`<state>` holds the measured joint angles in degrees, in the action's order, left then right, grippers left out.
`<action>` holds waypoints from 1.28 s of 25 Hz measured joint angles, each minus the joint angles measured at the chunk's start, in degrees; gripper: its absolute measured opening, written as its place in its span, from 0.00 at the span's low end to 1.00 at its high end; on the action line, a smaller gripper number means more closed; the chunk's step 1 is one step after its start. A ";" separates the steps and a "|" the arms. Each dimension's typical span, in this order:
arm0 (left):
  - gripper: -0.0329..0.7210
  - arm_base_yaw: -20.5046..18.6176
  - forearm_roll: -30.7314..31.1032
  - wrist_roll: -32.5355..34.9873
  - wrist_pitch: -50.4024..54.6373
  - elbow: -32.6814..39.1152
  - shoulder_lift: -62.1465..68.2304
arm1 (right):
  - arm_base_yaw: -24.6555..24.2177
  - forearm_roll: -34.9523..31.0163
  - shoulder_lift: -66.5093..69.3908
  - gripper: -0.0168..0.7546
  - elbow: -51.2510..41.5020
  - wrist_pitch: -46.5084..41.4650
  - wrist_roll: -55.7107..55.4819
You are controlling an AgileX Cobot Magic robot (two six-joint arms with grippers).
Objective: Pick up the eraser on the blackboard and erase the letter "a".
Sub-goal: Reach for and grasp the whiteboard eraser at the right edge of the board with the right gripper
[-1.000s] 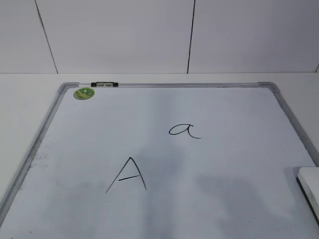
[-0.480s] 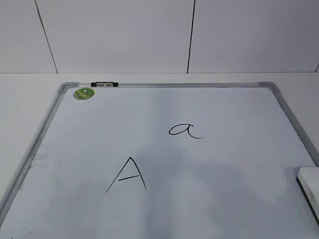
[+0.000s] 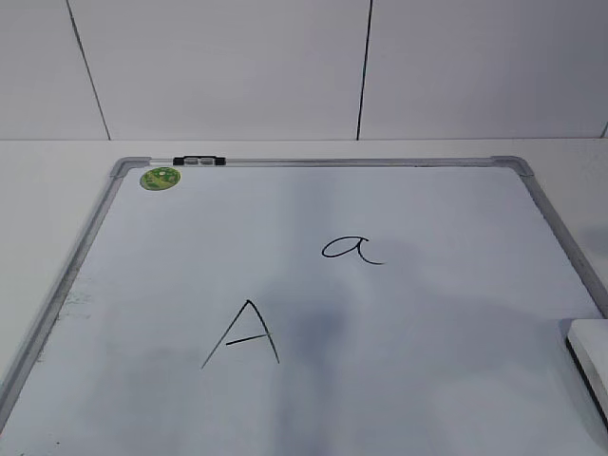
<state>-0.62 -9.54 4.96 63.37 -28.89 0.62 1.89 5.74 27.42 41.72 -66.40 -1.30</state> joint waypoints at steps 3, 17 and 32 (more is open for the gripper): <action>0.36 0.00 0.00 0.00 0.00 0.00 0.00 | 0.00 0.13 5.78 0.79 2.28 -0.82 0.09; 0.36 0.00 0.00 0.00 0.00 0.00 0.00 | 0.00 -3.46 25.43 0.79 3.97 -4.22 0.22; 0.36 0.00 0.00 0.00 0.00 0.00 0.00 | 0.00 -6.31 38.46 0.79 3.97 3.89 0.22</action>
<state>-0.62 -9.54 4.96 63.37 -28.89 0.62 1.89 -0.57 65.88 45.69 -62.51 -1.08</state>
